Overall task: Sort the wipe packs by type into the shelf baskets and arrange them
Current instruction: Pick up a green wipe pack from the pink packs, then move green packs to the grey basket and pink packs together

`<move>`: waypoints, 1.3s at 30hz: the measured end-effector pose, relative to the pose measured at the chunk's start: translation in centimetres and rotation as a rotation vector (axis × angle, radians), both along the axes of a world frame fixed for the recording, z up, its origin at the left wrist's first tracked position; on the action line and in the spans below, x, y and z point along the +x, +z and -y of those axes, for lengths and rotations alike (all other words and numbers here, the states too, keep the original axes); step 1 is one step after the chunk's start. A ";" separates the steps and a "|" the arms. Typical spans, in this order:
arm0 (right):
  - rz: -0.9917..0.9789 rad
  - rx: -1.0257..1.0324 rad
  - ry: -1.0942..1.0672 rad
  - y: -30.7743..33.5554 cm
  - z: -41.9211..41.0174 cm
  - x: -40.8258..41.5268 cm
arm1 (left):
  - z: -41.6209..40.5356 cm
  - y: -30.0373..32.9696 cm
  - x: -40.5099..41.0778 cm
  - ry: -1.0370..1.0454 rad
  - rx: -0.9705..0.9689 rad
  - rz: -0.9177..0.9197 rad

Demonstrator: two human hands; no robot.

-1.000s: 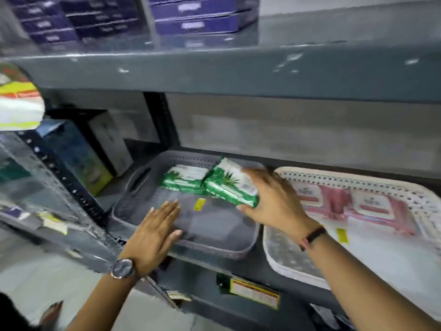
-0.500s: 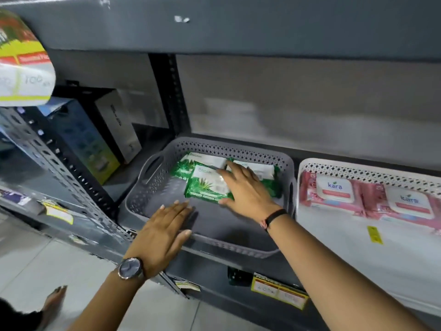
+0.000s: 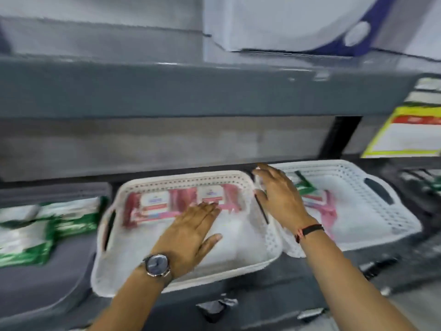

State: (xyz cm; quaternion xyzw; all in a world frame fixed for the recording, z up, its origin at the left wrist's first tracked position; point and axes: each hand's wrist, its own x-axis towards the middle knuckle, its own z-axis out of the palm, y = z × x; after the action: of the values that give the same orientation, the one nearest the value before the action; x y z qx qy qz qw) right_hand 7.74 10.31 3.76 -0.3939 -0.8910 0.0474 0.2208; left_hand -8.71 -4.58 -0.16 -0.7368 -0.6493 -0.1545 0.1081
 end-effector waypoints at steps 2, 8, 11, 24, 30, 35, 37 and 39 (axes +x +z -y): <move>0.094 -0.007 -0.073 -0.6 -2.3 3.4 | -2.2 -0.6 2.8 -0.059 -0.022 -0.002; 0.493 -0.186 -0.014 -2.0 -7.9 7.7 | -5.8 -2.8 8.0 -0.170 -0.077 -0.018; 0.610 -0.261 0.069 -1.7 -9.8 6.9 | -6.5 -3.8 9.2 -0.160 -0.123 -0.058; 0.707 -0.210 0.078 -2.1 -12.2 4.7 | -6.3 -3.8 9.7 -0.129 -0.174 -0.051; 0.487 -0.002 -0.051 1.3 -8.7 6.1 | -3.9 -2.0 6.8 -0.069 -0.107 -0.073; 0.287 0.136 0.026 5.4 -2.0 1.3 | 2.7 -0.3 -1.1 0.123 -0.071 -0.035; 0.156 0.146 0.121 6.4 1.6 -2.8 | 6.3 0.1 -4.9 0.203 -0.068 0.012; 0.043 0.123 0.221 6.3 4.9 -7.4 | 9.9 0.1 -8.4 0.288 -0.061 0.033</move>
State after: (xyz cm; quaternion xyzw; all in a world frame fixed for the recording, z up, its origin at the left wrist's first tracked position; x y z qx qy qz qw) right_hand 0.36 5.41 10.08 -0.2799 -0.9347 0.0084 0.2190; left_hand -17.11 -14.49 -0.03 -0.6364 -0.7543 -0.1295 0.0961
